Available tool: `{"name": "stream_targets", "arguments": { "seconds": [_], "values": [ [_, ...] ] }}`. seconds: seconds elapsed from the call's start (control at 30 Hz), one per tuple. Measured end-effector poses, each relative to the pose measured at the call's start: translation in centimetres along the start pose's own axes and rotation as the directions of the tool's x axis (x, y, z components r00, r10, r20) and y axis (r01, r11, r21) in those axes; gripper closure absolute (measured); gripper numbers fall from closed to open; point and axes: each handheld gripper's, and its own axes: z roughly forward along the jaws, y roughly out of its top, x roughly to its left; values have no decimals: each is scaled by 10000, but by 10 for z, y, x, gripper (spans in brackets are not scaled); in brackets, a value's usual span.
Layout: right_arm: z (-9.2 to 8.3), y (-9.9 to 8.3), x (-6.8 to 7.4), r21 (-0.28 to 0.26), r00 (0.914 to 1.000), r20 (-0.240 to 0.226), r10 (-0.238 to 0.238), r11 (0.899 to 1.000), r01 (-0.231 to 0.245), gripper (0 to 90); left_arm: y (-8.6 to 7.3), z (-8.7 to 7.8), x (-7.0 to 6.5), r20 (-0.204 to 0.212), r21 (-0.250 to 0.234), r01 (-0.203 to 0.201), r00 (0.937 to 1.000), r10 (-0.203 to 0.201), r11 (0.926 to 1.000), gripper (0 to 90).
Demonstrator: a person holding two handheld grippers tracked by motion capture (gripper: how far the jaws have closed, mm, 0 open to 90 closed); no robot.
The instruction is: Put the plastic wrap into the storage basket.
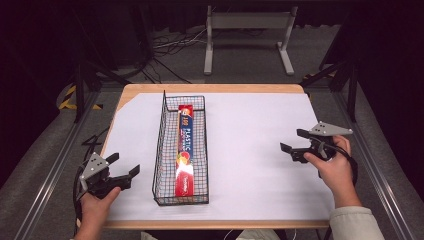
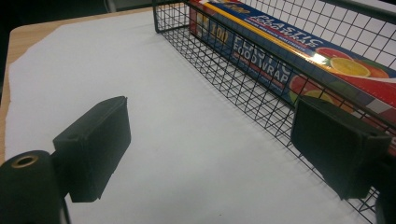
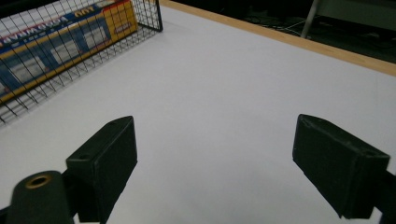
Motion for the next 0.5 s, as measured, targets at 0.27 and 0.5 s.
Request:
{"name": "stream_targets", "arguments": {
  "seconds": [0.27,0.5],
  "values": [
    [-1,-36,2,-7,10000,64,56,10000,-56,139,-3,0,3,28,-29,93,10000,-93,10000,127],
    [-1,-54,6,-306,9998,193,66,9995,-60,139,-4,2,3,119,-128,61,9999,-60,9999,124]
  ]
}}
